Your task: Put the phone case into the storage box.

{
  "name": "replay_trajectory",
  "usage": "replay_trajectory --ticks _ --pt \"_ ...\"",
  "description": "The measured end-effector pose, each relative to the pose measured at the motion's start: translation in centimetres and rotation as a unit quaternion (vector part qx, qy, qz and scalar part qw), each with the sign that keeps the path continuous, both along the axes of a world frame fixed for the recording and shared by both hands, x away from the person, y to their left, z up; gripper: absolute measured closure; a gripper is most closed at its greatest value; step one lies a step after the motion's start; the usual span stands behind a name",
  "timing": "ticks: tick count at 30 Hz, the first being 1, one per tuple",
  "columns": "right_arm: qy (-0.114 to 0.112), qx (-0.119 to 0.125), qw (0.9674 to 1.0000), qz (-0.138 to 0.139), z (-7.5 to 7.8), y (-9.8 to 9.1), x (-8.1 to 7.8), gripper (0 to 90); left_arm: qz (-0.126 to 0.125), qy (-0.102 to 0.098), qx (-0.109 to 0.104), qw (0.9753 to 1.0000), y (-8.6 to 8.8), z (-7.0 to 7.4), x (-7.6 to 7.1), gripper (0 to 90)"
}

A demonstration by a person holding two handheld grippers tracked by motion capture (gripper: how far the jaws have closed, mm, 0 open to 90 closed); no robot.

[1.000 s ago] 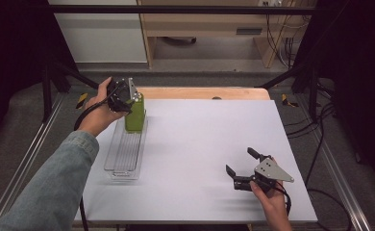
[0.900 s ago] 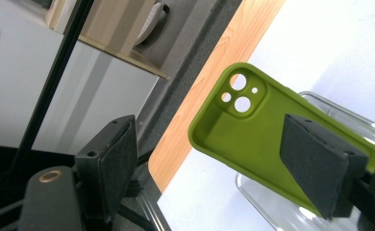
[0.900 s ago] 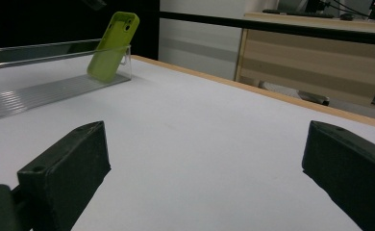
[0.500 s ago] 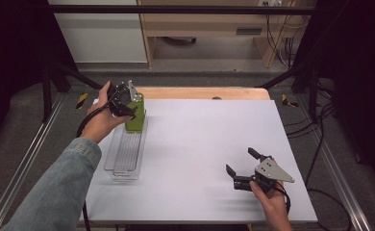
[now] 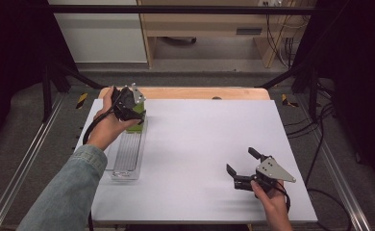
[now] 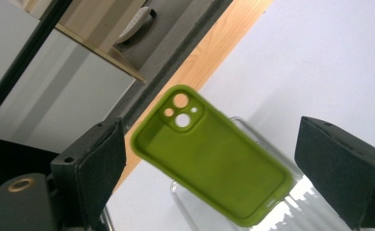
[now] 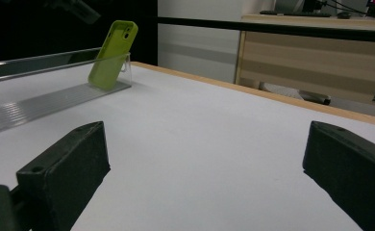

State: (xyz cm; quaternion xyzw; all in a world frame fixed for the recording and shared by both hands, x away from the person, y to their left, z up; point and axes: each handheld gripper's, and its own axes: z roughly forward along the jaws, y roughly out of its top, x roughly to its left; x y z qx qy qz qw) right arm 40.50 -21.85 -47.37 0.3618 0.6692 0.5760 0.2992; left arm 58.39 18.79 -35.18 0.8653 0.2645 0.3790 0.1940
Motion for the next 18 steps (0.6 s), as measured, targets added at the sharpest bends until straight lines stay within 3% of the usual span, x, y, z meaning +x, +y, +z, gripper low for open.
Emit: replay_trajectory --ticks 6,18 --pt "0.002 0.006 1.0000 0.002 0.1 0.0 0.0 2.4 0.003 0.007 -0.030 0.9995 -1.2 0.0 -1.0 7.6" --pt "0.008 0.003 1.0000 0.003 0.0 0.2 0.0 2.3 0.004 -0.001 -0.056 0.9984 -2.9 0.4 -3.3 6.9"
